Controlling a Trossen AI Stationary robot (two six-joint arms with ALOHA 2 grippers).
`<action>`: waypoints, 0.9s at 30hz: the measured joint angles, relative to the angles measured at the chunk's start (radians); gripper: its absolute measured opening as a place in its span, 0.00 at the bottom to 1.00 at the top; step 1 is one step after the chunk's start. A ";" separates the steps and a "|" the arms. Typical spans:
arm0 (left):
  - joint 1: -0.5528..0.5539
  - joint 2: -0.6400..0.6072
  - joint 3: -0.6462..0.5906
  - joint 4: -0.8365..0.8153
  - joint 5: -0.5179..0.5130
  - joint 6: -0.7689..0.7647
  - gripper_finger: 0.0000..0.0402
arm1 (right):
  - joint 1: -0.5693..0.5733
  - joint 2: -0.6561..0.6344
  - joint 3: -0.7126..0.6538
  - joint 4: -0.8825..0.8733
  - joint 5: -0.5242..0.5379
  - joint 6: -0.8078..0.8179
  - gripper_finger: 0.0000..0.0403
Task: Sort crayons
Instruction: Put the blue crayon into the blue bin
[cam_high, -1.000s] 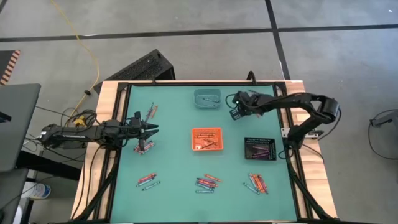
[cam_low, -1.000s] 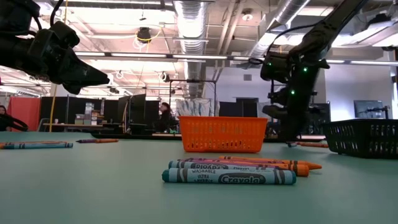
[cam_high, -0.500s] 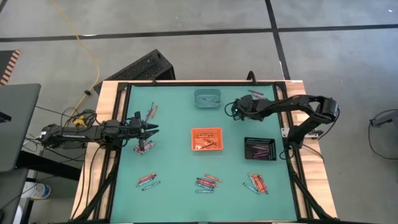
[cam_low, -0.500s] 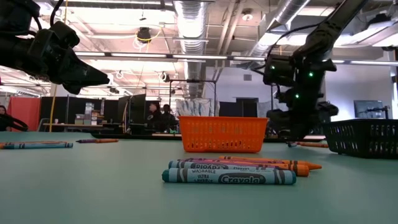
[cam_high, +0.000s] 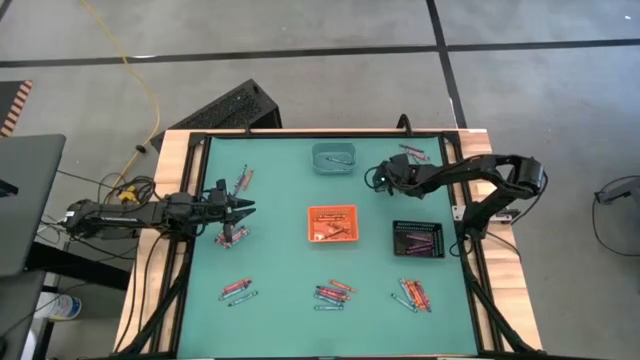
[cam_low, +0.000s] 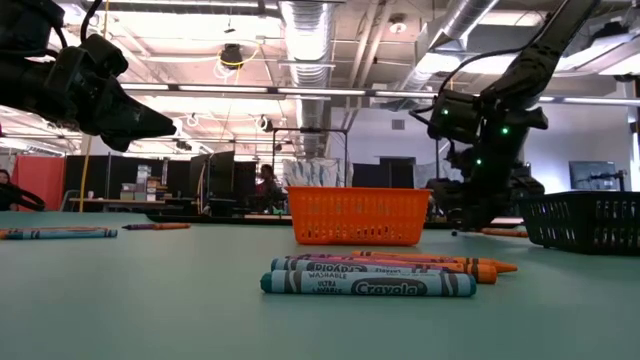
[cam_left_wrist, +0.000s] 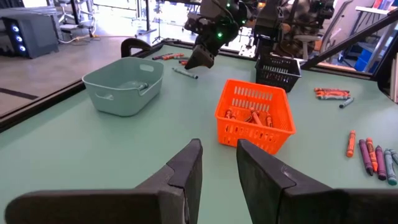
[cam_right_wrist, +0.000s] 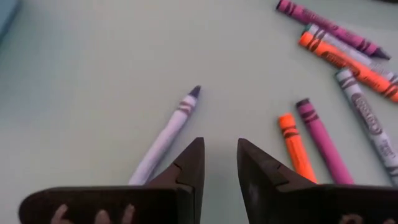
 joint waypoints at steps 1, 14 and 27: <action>0.000 0.000 0.000 0.000 0.000 0.000 0.22 | 0.000 0.000 0.000 0.006 0.010 0.000 0.24; 0.000 0.000 0.000 0.000 0.000 0.000 0.22 | 0.001 0.000 0.000 0.233 0.050 -0.009 0.24; 0.000 0.000 0.000 0.000 0.000 0.000 0.22 | 0.041 0.000 0.000 0.239 0.155 0.152 0.24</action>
